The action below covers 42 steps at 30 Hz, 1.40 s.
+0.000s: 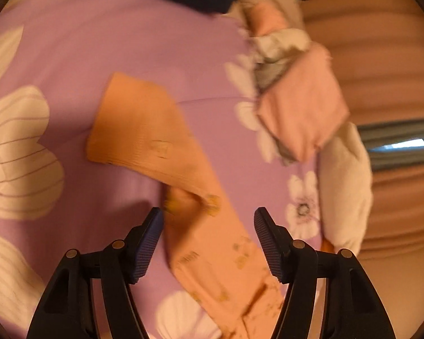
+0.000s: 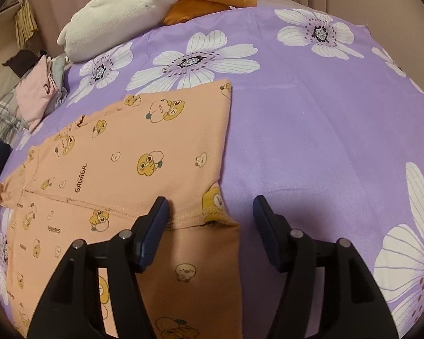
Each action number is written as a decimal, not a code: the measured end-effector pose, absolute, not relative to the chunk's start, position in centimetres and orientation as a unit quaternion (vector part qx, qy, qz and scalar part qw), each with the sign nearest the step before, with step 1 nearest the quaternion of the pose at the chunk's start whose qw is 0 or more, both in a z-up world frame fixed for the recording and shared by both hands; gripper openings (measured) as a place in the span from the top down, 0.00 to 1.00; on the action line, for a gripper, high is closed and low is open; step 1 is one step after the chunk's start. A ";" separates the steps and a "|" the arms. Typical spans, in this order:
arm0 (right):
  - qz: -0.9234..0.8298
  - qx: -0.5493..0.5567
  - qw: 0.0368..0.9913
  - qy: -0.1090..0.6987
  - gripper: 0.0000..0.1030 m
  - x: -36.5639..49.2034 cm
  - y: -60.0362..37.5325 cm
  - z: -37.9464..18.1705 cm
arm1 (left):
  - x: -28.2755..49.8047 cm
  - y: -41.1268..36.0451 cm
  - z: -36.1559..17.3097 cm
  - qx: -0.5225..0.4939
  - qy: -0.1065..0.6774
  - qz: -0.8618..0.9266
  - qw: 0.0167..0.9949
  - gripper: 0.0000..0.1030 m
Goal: Fold small clothes
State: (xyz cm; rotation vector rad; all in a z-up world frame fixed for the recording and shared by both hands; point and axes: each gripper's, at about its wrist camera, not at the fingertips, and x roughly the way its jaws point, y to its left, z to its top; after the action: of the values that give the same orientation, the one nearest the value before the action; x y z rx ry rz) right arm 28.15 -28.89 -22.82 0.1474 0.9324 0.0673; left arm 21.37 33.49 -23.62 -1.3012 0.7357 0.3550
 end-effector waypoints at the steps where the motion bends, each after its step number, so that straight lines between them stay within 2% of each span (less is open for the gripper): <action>1: 0.035 0.074 0.890 0.449 0.38 28.1 -28.9 -22.8 | 21.8 33.5 -24.3 -0.593 0.329 0.167 0.716 0.37; 4: 0.038 0.076 0.892 0.445 0.37 27.8 -28.7 -22.9 | 22.8 33.7 -25.4 -0.593 0.314 0.182 0.718 0.37; 5: 0.039 0.076 0.892 0.443 0.37 27.8 -28.7 -22.9 | 22.8 33.8 -24.8 -0.586 0.300 0.207 0.724 0.41; 6: 0.040 0.076 0.892 0.443 0.37 27.8 -28.7 -22.9 | 22.4 34.1 -24.2 -0.570 0.296 0.241 0.727 0.58; 9: 0.043 0.079 0.893 0.442 0.35 27.8 -28.6 -23.0 | 23.9 35.6 -22.4 -0.459 0.342 0.344 0.744 0.84; 11: 0.042 0.077 0.894 0.439 0.35 27.7 -28.5 -23.1 | 23.1 36.4 -22.1 -0.406 0.361 0.383 0.747 0.92; 16: 0.048 0.086 0.895 0.435 0.35 27.5 -28.7 -23.1 | 21.4 36.1 -21.2 -0.412 0.349 0.372 0.755 0.95; 22: 0.099 0.223 0.885 0.397 0.36 26.5 -32.5 -23.6 | 23.4 30.7 -15.6 -0.329 0.336 0.340 0.814 0.96; 28: 0.081 0.161 0.891 0.417 0.34 27.1 -30.0 -23.2 | 29.1 18.9 -9.5 -0.274 0.320 0.243 0.874 0.97; 31: 0.080 0.158 0.892 0.417 0.34 27.3 -30.1 -23.1 | 32.0 9.6 -8.3 -0.249 0.332 0.163 0.895 0.96; 33: 0.087 0.176 0.888 0.417 0.34 27.4 -30.9 -23.2 | 33.8 2.2 -9.2 -0.241 0.348 0.091 0.901 0.96; 38: 0.102 0.187 0.884 0.416 0.35 27.0 -31.6 -23.2 | 36.5 -11.6 -16.4 -0.192 0.464 0.019 0.864 0.96; 42: 0.113 0.215 0.879 0.409 0.35 26.8 -32.3 -23.5 | 36.5 -14.5 -20.6 -0.153 0.595 -0.074 0.785 0.96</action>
State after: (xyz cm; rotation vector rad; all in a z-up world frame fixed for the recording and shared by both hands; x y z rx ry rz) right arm 26.81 -32.27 -23.46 0.4489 0.8533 0.2358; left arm 36.49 -14.53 -20.62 -0.3305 1.2842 -0.1595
